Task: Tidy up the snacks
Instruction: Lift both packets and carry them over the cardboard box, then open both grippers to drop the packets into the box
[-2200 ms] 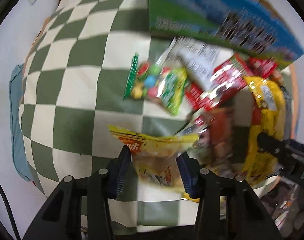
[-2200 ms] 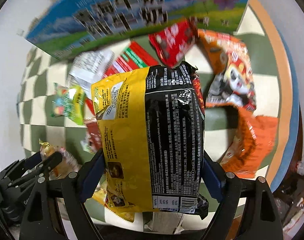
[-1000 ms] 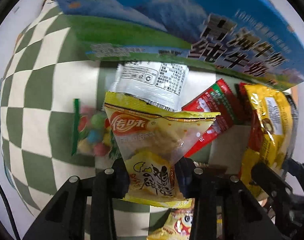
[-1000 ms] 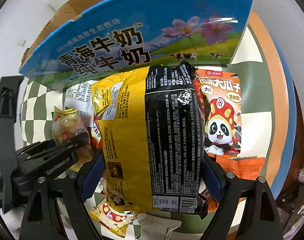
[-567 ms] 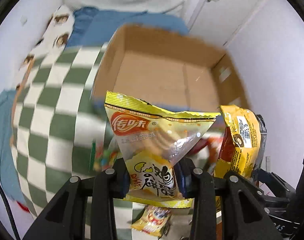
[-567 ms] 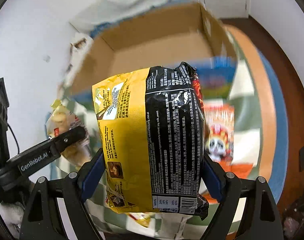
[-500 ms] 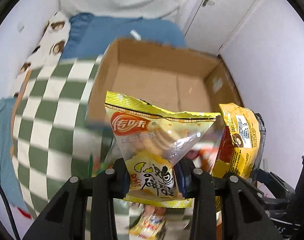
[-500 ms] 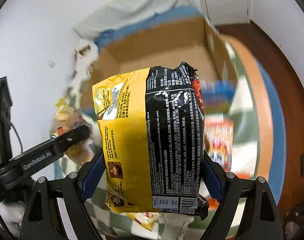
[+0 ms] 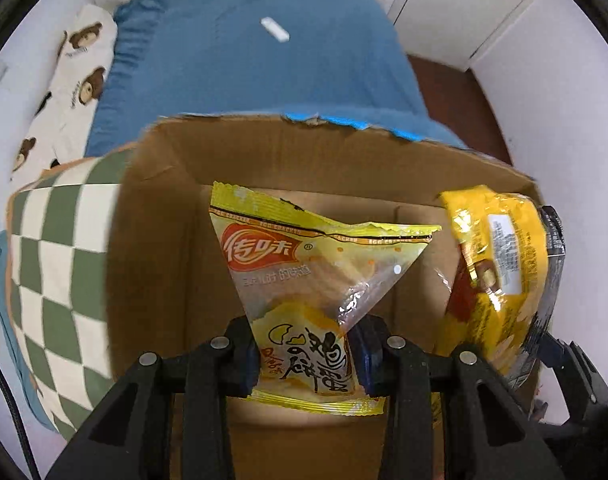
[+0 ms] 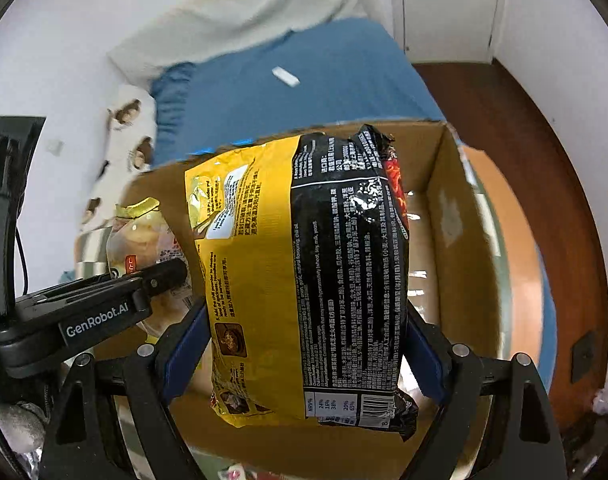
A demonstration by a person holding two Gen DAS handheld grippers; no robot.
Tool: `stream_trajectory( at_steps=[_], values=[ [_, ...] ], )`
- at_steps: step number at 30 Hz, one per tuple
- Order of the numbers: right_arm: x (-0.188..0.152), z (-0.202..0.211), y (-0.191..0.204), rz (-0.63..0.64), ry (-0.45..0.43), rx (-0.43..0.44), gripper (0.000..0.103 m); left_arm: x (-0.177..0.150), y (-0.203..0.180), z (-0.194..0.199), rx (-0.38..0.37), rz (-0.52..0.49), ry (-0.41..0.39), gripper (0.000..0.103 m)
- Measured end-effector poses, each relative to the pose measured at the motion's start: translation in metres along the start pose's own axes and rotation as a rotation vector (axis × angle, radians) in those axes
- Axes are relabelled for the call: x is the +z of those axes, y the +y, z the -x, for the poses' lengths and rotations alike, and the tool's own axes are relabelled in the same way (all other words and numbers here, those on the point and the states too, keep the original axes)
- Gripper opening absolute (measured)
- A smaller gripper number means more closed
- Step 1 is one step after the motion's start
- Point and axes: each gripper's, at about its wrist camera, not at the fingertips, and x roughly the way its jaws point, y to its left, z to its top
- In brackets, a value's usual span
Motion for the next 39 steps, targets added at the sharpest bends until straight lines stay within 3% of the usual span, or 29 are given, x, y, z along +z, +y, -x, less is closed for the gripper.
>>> stream_trajectory(
  at_steps=[9,11,13,14,23,29,34,39],
  values=[
    [0.022,-0.072,-0.021,-0.011,0.160,0.000,0.091,0.024,-0.007,-0.048,0.041,0.000,0.103,0.035],
    [0.024,-0.085,-0.029,-0.017,0.200,0.017,0.091,0.027,-0.007,-0.049,0.042,-0.004,0.096,0.051],
    [0.025,-0.088,-0.034,0.005,0.203,-0.004,0.096,0.028,-0.008,-0.047,0.048,-0.020,0.083,0.089],
    [0.024,-0.089,-0.035,0.015,0.201,-0.012,0.098,0.029,-0.008,-0.046,0.061,-0.028,0.072,0.093],
    [0.014,-0.075,-0.040,0.047,0.196,-0.064,0.099,0.013,0.001,-0.031,0.055,-0.018,0.046,0.094],
    [-0.012,-0.043,-0.043,0.051,0.172,-0.073,0.099,-0.015,0.001,-0.012,0.056,-0.016,0.011,0.094],
    [-0.033,-0.012,-0.044,0.073,0.138,-0.083,0.099,-0.039,0.002,0.014,0.063,-0.017,-0.051,0.094],
    [-0.040,0.007,-0.020,0.104,0.074,-0.105,0.099,-0.066,0.000,0.045,0.054,-0.015,-0.126,0.094]
  ],
)
